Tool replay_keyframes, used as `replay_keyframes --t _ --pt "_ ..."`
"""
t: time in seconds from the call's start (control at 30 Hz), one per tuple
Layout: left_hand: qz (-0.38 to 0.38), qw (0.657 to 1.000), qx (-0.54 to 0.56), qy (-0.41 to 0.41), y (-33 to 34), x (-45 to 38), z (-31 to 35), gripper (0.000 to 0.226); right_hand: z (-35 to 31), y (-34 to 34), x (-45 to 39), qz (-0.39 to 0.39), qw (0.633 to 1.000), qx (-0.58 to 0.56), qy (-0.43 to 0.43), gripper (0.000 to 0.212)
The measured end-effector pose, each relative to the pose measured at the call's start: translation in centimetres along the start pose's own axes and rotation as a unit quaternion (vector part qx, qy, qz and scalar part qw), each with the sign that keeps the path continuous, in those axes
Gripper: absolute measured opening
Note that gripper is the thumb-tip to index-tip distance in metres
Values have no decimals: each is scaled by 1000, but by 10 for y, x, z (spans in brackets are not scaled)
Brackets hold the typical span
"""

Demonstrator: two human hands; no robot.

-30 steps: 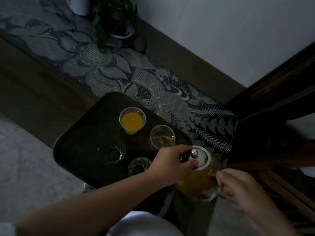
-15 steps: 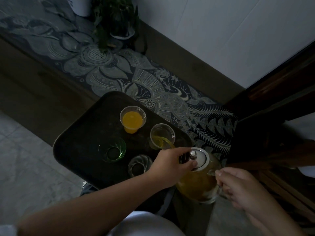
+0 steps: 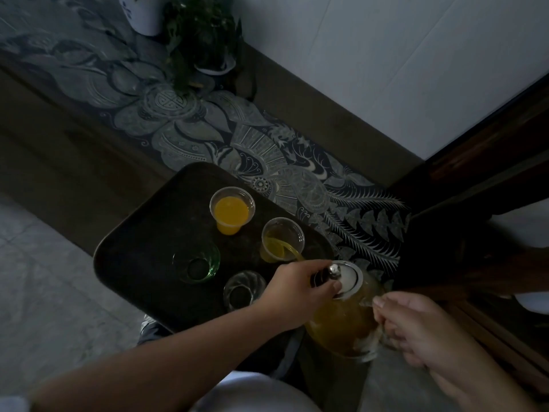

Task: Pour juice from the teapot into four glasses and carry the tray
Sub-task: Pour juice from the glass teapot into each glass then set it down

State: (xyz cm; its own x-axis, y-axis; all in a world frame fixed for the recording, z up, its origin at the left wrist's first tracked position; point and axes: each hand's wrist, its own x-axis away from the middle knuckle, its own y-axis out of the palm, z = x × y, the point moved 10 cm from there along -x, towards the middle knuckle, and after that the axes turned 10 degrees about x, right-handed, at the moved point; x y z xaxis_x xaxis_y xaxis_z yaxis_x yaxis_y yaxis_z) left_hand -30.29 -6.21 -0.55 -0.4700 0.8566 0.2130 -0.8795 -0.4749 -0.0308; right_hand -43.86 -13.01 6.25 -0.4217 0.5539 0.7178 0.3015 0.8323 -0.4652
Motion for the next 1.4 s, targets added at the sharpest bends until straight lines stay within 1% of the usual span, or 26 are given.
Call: replay_keyframes --t 0.13,0.33,0.63,1.4 --pt "-4 1000 13 10 2 3 5 36 0 -1 1 -1 1000 -6 2 27" --pt "-10 999 30 10 3 4 5 31 0 -1 2 -7 1000 -10 9 26" --pt "-16 999 46 1 4 3 6 31 -5 -3 5 -13 1000 27 -6 25" --pt "-22 998 54 9 7 2 3 29 -18 -7 15 -7 999 35 -22 27"
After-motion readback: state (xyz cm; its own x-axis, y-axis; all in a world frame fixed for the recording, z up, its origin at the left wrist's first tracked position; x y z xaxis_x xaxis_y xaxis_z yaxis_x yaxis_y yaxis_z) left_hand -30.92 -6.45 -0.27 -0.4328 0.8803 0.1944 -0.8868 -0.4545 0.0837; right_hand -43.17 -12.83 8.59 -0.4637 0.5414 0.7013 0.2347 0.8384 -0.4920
